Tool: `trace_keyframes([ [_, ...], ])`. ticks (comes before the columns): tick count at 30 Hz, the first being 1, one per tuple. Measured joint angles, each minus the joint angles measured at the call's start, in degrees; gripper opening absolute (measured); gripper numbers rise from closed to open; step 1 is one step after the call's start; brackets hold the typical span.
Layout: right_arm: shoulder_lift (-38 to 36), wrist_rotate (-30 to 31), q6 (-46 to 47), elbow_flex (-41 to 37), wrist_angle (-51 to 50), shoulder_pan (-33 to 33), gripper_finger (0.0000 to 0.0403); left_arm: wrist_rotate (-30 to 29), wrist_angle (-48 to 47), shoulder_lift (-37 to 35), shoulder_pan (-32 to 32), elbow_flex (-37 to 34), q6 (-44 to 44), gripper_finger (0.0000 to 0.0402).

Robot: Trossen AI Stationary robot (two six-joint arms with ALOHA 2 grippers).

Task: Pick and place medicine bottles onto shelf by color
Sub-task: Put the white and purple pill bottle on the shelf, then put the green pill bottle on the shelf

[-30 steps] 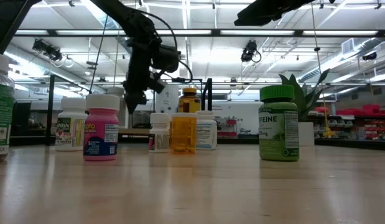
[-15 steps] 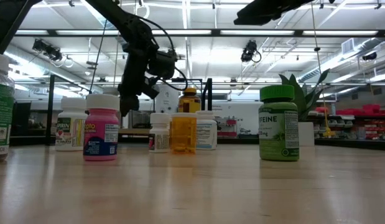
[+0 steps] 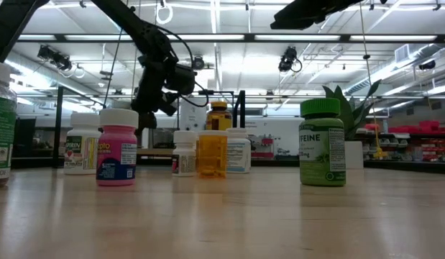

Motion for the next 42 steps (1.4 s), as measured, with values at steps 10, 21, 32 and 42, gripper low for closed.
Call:
trace_keyframes([
  [10,0.0,-0.02,-0.44,0.0,-0.05,0.0,0.0379,-3.07,0.99,-0.34,-1.59,0.02,4.45,0.0172],
  [21,0.0,1.53,-0.98,0.0,-1.57,0.0,0.0379,-1.33,0.27,-8.02,-14.64,0.44,5.64,0.0162],
  [32,-0.02,1.09,-1.09,0.0,0.46,0.0,0.0379,4.98,-1.09,-20.17,-25.33,0.48,-7.62,0.0111],
  [42,0.0,-0.04,-1.13,0.0,1.22,0.0,0.0379,18.58,-10.68,-23.87,-39.44,0.48,-24.22,0.0107],
])
